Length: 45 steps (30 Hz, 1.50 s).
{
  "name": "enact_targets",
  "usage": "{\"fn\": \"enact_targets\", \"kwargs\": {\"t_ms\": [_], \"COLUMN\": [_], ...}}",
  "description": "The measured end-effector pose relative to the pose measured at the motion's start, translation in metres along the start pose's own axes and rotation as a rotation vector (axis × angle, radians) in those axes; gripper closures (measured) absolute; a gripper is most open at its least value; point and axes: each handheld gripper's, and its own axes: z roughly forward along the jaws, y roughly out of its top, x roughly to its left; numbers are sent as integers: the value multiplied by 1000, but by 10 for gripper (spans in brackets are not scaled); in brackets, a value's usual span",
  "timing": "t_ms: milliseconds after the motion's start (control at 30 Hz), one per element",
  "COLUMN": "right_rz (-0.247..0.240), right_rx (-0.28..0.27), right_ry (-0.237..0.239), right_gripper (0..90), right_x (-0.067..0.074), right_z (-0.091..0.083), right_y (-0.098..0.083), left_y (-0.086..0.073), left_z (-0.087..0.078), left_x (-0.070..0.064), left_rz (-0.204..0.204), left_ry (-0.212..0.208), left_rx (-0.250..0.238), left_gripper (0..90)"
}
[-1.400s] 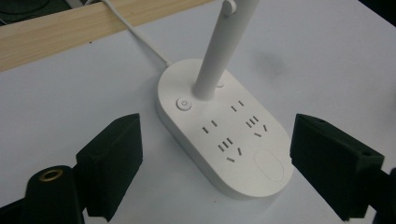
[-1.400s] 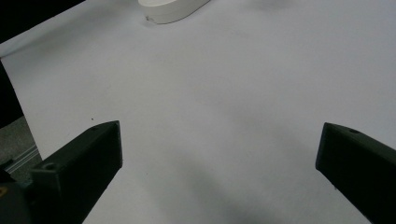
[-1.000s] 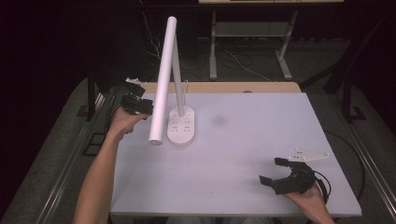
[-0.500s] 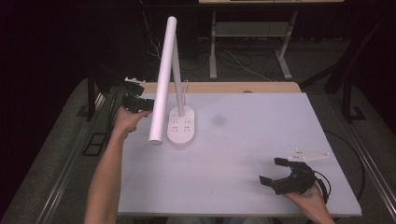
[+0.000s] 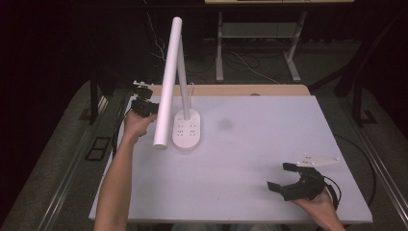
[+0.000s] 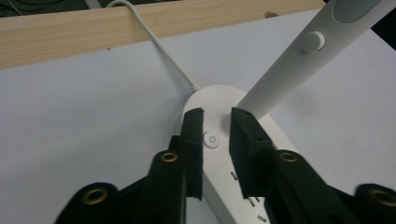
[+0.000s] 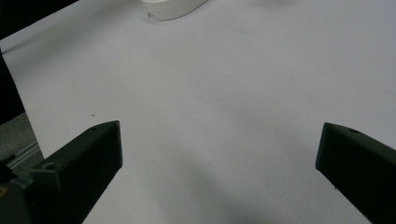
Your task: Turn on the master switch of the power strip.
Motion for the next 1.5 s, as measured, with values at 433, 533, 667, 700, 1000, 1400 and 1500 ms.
{"fn": "enact_targets", "kwargs": {"t_ms": [433, 533, 667, 700, 1000, 1400, 1500], "right_rz": [-3, -4, -8, -9, -8, -9, -5], "right_rx": [3, 5, 9, 10, 12, 18, 20], "right_ry": [2, 2, 2, 2, 5, 3, 4], "right_gripper": [0, 0, 0, 0, 0, 0, 0], "right_x": [0, 0, 0, 0, 0, 0, 0], "right_z": [0, 1, 1, 1, 2, 3, 3], "right_y": [0, 0, 0, 0, 0, -1, -1], "left_y": [-2, -3, -4, -4, -8, -11, -12], "left_z": [18, 22, 27, 29, 40, 52, 54], "left_x": [-6, -6, -8, -8, -7, -8, -7], "left_rz": [11, 14, 9, 10, -3, 4, 7], "left_ry": [15, 12, 14, 15, 19, 18, 23], "left_rx": [16, 30, 31, 32, 40, 44, 53], "left_gripper": [895, 895, 895, 895, 895, 896, 896]}}
